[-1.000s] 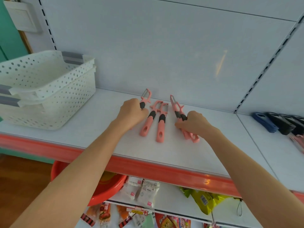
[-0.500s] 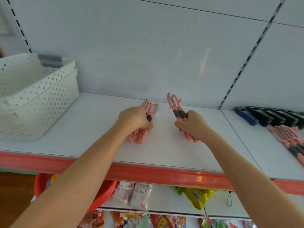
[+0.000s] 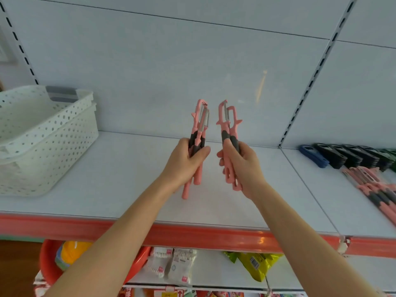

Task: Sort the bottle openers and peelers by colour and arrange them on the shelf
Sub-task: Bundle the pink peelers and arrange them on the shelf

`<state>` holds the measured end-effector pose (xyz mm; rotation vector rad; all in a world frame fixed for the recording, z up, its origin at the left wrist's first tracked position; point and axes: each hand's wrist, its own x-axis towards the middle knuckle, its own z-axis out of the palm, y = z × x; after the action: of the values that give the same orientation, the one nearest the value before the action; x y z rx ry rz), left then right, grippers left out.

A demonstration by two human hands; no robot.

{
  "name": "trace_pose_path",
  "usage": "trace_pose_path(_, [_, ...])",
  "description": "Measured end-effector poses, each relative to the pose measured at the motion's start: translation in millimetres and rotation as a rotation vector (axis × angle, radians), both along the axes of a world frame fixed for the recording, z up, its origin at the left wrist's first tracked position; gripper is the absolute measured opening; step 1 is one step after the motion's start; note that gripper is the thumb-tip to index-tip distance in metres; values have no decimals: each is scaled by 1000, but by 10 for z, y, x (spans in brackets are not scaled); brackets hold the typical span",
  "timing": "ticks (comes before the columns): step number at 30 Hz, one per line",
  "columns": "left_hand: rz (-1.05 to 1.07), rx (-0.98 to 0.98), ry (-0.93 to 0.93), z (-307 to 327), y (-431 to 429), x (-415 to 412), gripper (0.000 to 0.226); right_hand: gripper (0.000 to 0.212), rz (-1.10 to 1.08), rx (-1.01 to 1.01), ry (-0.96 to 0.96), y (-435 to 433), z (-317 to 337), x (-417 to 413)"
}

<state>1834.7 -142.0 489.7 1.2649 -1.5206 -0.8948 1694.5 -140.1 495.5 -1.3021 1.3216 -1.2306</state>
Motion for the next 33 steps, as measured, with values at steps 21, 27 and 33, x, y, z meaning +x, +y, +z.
trace_pose_path(21, [-109,-158,51,-47,384,-109,33,16,124,-248,0,211,-213,138])
trace_pose_path(27, [-27,-211,30,-175,304,-50,16,14,138,-298,-41,269,-153,183])
trace_pose_path(33, [36,-230,-57,-177,296,45,21,14,127,-267,1,232,-224,216])
